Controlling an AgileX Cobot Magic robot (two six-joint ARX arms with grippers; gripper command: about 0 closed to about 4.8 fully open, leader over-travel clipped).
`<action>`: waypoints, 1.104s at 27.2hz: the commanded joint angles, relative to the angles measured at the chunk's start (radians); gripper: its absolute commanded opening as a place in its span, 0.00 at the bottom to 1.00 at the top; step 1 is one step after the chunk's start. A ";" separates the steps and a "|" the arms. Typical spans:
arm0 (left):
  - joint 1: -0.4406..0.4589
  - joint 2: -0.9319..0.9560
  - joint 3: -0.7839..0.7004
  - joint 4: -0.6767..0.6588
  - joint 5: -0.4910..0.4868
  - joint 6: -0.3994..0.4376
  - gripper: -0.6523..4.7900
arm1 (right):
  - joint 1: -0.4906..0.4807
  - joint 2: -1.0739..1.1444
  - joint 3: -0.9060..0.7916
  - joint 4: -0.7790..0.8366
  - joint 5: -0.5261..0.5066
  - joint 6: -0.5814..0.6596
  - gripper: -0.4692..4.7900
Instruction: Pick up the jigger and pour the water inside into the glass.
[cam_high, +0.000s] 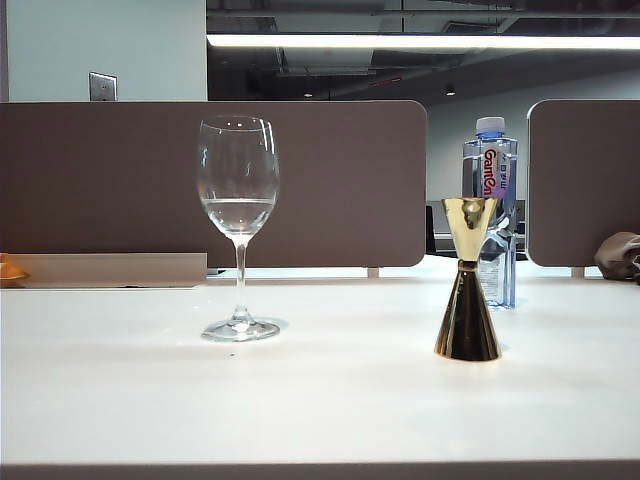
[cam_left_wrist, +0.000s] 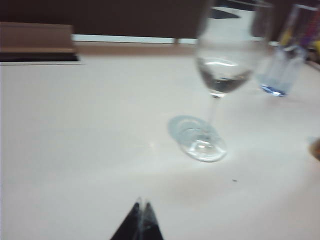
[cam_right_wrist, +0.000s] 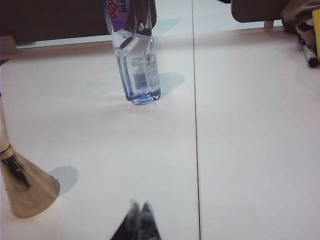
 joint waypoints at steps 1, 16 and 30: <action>0.001 0.000 0.003 -0.014 -0.072 0.004 0.11 | 0.000 0.001 -0.007 0.014 0.000 0.003 0.10; 0.001 0.000 -0.042 0.030 -0.161 0.003 0.11 | -0.001 0.001 -0.007 0.014 0.000 0.003 0.10; 0.001 0.000 -0.042 0.030 -0.161 0.003 0.11 | -0.001 0.001 -0.007 0.014 0.000 0.003 0.10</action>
